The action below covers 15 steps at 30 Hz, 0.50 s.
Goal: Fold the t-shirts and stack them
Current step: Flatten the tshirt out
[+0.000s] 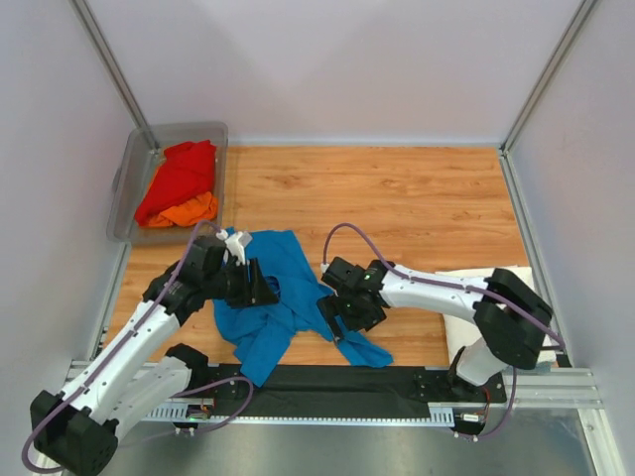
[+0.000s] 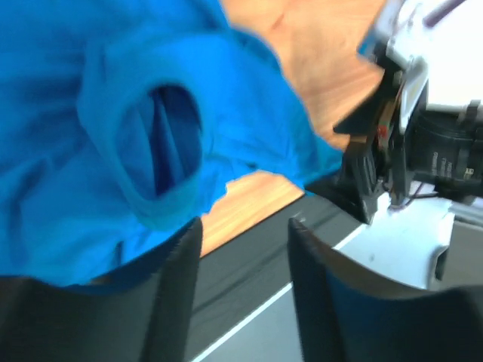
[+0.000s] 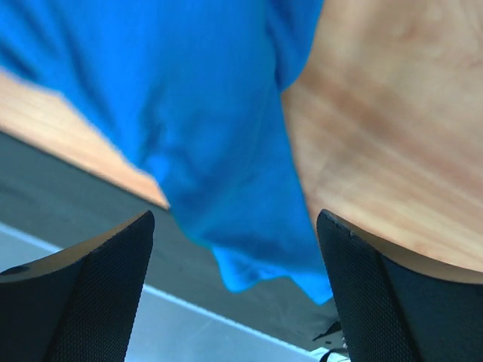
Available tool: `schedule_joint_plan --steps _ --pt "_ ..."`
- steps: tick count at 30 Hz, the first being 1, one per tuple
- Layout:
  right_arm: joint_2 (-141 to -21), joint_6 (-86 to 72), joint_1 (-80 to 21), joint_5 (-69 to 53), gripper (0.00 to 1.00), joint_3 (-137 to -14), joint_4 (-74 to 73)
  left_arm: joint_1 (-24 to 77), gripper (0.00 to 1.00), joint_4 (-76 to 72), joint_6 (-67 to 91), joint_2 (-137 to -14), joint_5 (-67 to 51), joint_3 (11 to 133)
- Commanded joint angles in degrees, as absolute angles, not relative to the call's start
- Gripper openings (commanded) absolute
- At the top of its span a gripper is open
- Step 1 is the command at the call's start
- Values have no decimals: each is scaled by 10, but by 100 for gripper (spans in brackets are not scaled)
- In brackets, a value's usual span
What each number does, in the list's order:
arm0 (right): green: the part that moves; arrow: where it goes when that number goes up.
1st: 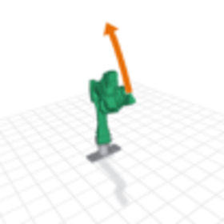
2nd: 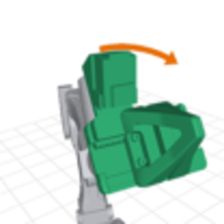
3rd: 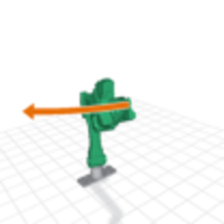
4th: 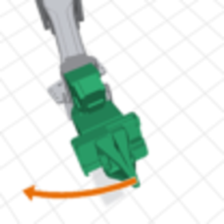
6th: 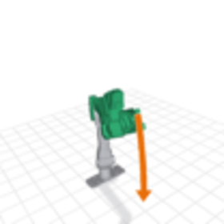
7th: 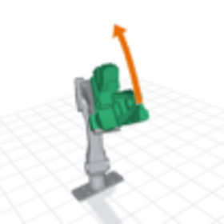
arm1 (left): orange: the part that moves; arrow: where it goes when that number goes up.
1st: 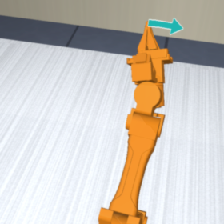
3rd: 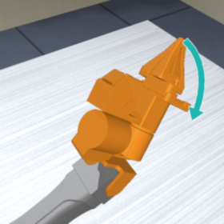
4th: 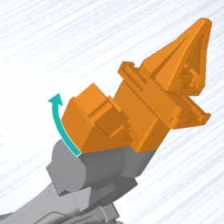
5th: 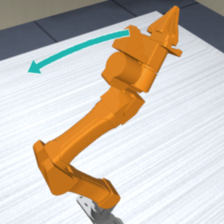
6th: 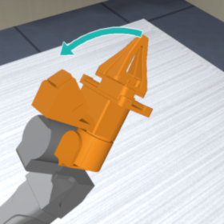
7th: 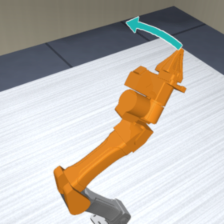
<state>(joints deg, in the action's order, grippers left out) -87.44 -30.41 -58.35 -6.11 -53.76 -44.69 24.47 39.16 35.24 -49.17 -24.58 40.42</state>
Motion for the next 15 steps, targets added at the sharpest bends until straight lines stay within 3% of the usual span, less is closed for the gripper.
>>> schedule_joint_plan --steps 1,3,7,8,10,11,12,14,15 --pt "-912 -273 -584 -7 87 -585 -443 266 48 395 428 -483 -237 316" --pt "-931 -262 -584 -2 82 -598 -451 269 48 373 454 -478 -240 287" --pt "-933 -263 -584 -16 73 -609 -442 269 79 332 486 -490 -228 260" --pt "-935 -263 -584 -20 67 -609 -439 269 81 335 485 -496 -223 264" --pt "-940 -268 -584 -29 65 -611 -437 269 84 330 490 -507 -230 265" --pt "-952 -271 -584 -39 56 -610 -431 269 88 307 497 -518 -229 258" --pt "-952 -271 -584 -40 56 -610 -431 269 88 307 497 -519 -229 258" --pt "-955 -272 -584 -40 44 -610 -432 269 87 283 511 -526 -236 250" --pt "-958 -272 -583 -40 43 -610 -432 269 85 267 515 -530 -239 248"
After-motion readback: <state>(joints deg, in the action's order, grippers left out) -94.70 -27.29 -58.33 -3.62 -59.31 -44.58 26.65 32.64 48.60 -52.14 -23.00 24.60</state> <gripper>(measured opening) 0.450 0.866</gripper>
